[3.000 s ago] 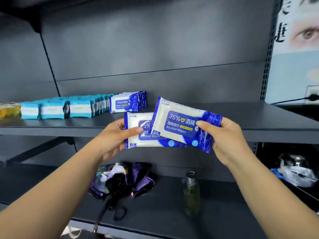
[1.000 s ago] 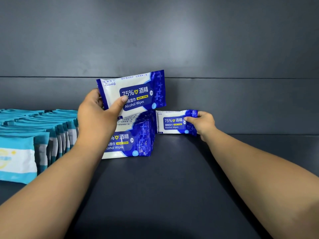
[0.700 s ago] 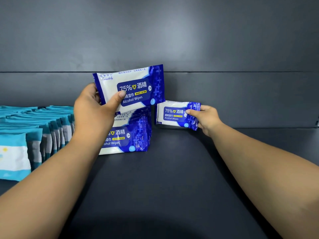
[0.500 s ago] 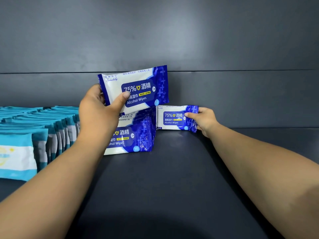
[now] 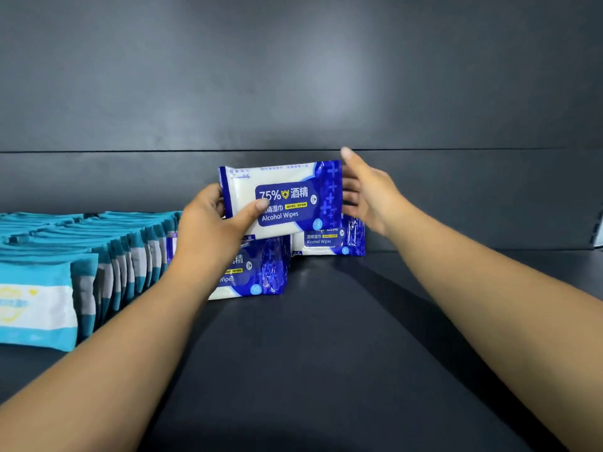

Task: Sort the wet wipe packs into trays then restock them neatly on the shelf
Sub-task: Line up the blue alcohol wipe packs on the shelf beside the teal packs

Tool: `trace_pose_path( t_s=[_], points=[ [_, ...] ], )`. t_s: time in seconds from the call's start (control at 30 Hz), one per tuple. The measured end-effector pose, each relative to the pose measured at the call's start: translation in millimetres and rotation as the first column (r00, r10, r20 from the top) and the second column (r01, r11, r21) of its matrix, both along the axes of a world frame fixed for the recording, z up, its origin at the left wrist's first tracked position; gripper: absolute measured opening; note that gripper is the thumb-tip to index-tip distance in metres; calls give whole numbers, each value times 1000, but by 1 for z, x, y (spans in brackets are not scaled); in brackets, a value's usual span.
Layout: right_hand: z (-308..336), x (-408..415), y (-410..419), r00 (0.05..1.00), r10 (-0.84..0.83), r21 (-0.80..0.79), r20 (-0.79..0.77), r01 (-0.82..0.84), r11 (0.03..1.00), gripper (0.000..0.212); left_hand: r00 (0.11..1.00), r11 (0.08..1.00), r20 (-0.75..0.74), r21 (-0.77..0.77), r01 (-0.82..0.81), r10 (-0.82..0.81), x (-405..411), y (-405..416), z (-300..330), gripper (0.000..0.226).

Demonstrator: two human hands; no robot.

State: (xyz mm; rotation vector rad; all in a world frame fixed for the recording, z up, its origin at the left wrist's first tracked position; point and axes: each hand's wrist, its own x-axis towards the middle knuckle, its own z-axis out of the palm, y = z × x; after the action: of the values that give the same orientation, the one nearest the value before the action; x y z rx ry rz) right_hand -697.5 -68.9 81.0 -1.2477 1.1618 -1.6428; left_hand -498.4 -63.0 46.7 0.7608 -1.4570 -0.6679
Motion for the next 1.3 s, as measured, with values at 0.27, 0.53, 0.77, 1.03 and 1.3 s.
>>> trace_pose_path(
  t_s=[0.27,0.53,0.77,1.03,1.3],
  points=[
    [12,0,34,961,177,105,-214,-157,982,14,961,996,261,55,77,-89,-9,11,-2,19],
    [-19,-36,5,965,-201,155,-171,228,961,21,368,980,924,37,197,-109,-27,37,-16,67],
    [-50,-34,-29,944,-207,185,-256,258,948,24,50,956,961,263,127,-271,-33,27,-33,67],
    [-41,-50,-38,750,-101,193,-654,294,936,37,50,955,961,263,137,-271,-34,24,-34,64],
    [-41,-45,-50,511,-274,-5,-815,467,884,45,47,953,957,277,124,-285,-36,25,-31,65]
  ],
)
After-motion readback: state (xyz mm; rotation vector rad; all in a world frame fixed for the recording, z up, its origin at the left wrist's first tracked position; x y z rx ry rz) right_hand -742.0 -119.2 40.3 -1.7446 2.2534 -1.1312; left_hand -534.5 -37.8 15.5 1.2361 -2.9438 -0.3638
